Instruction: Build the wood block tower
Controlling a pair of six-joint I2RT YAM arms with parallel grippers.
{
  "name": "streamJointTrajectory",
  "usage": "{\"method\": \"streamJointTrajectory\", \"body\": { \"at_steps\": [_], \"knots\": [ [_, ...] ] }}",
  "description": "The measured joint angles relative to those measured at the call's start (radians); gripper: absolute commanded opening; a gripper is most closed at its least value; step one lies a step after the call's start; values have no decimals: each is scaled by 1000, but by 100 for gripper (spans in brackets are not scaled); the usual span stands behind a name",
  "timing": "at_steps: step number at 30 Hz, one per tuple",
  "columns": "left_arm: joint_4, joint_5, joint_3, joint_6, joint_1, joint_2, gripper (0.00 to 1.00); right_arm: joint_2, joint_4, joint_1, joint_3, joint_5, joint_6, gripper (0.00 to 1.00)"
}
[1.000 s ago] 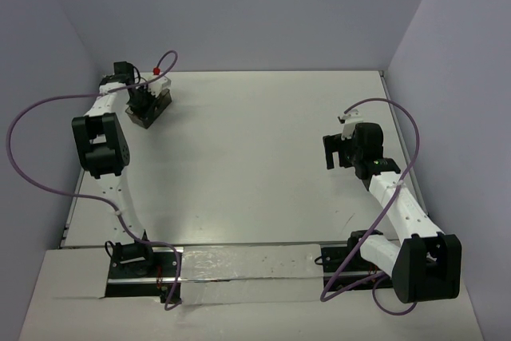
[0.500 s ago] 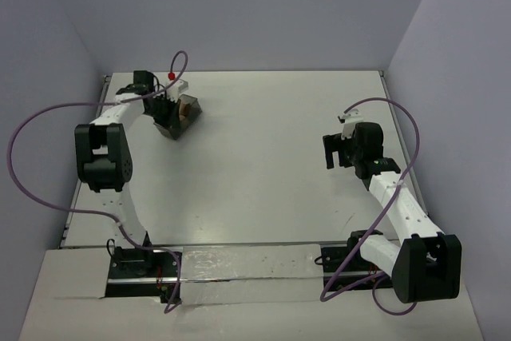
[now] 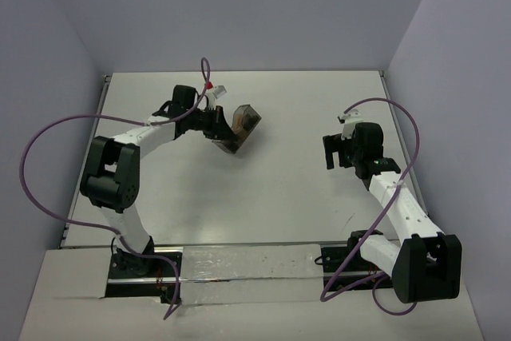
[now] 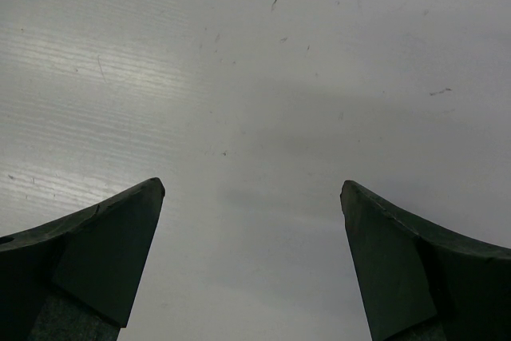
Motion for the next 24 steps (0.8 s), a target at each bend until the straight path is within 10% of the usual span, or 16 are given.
{"method": "streamJointTrajectory", "body": {
  "at_steps": [24],
  "knots": [
    [1135,235,-586,-876,-134,-47,0,43,-1,0,7,4,-4,100]
  ]
}}
